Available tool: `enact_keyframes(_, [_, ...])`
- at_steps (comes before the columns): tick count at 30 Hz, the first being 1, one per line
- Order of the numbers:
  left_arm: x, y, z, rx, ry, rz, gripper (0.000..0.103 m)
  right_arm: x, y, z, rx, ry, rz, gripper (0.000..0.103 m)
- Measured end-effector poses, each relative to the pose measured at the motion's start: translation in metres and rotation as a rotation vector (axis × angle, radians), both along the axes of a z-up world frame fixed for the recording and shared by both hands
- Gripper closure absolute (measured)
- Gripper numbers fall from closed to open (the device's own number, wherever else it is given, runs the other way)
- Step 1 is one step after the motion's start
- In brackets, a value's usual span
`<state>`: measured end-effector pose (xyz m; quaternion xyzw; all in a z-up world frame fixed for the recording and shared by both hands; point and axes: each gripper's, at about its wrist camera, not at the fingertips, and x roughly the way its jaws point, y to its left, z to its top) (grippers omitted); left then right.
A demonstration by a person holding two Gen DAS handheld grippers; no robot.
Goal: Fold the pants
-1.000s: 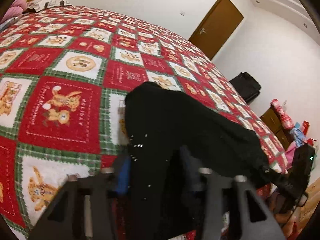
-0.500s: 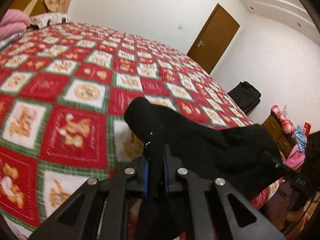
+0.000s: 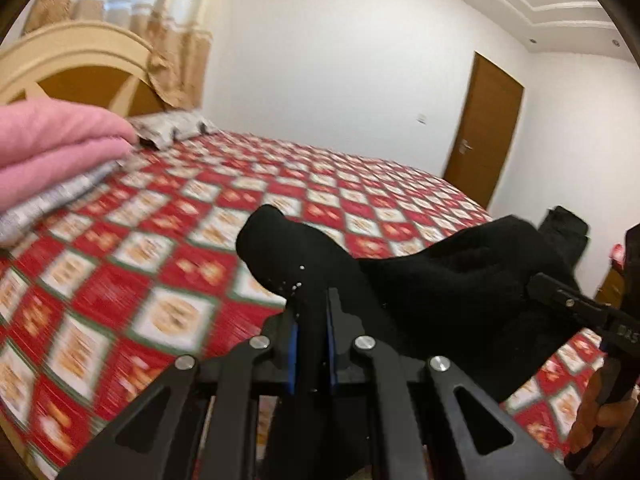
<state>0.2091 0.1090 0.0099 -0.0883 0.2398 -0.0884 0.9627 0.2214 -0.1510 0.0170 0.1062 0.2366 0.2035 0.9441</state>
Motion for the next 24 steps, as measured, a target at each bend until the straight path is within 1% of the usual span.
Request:
enact_keyframes(2, [0.011, 0.010, -0.005, 0.027, -0.008, 0.033, 0.092, 0.026, 0.007, -0.011, 0.006, 0.017, 0.019, 0.072])
enact_keyframes(3, [0.018, 0.017, -0.011, 0.039, -0.003, 0.054, 0.092, 0.044, 0.012, -0.021, 0.014, 0.034, 0.033, 0.072])
enact_keyframes(7, [0.046, 0.034, -0.042, 0.087, 0.047, 0.127, 0.092, 0.083, 0.029, -0.055, -0.022, 0.076, 0.059, 0.072])
enact_keyframes(8, [0.055, 0.038, -0.055, 0.103, 0.077, 0.148, 0.092, 0.095, 0.037, -0.067, -0.040, 0.100, 0.070, 0.072])
enact_keyframes(10, [0.062, 0.043, -0.070, 0.119, 0.128, 0.173, 0.091, 0.107, 0.044, -0.083, -0.102, 0.134, 0.068, 0.072])
enact_keyframes(11, [0.065, 0.048, -0.078, 0.121, 0.156, 0.185, 0.090, 0.113, 0.045, -0.096, -0.157, 0.162, 0.053, 0.067])
enact_keyframes(12, [0.065, 0.051, -0.085, 0.113, 0.177, 0.188, 0.083, 0.116, 0.042, -0.102, -0.174, 0.183, 0.049, 0.066])
enact_keyframes(13, [0.064, 0.055, -0.092, 0.104, 0.194, 0.186, 0.077, 0.119, 0.036, -0.110, -0.171, 0.215, 0.055, 0.058])
enact_keyframes(14, [0.062, 0.056, -0.095, 0.111, 0.203, 0.191, 0.073, 0.117, 0.026, -0.116, -0.152, 0.247, 0.058, 0.047])
enact_keyframes(15, [0.062, 0.057, -0.096, 0.130, 0.210, 0.206, 0.059, 0.118, 0.018, -0.118, -0.134, 0.272, 0.055, 0.042])
enact_keyframes(16, [0.058, 0.058, -0.097, 0.169, 0.210, 0.234, 0.044, 0.117, 0.006, -0.120, -0.101, 0.298, 0.043, 0.038])
enact_keyframes(17, [0.056, 0.060, -0.097, 0.186, 0.203, 0.250, 0.039, 0.113, -0.012, -0.119, -0.043, 0.311, 0.023, 0.038])
enact_keyframes(18, [0.052, 0.062, -0.094, 0.190, 0.196, 0.260, 0.037, 0.109, -0.022, -0.118, -0.004, 0.312, 0.006, 0.038])
enact_keyframes(19, [0.048, 0.068, -0.090, 0.176, 0.192, 0.270, 0.037, 0.105, -0.034, -0.116, 0.025, 0.315, -0.023, 0.038])
enact_keyframes(21, [0.043, 0.073, -0.085, 0.157, 0.189, 0.296, 0.038, 0.088, -0.053, -0.109, 0.003, 0.294, -0.178, 0.038])
enact_keyframes(22, [0.039, 0.073, -0.081, 0.152, 0.181, 0.310, 0.039, 0.079, -0.056, -0.103, -0.008, 0.256, -0.219, 0.041])
enact_keyframes(23, [0.034, 0.070, -0.075, 0.154, 0.163, 0.310, 0.039, 0.067, -0.055, -0.094, -0.009, 0.203, -0.222, 0.060])
enact_keyframes(24, [0.032, 0.064, -0.072, 0.160, 0.148, 0.297, 0.039, 0.061, -0.049, -0.089, -0.021, 0.180, -0.207, 0.069])
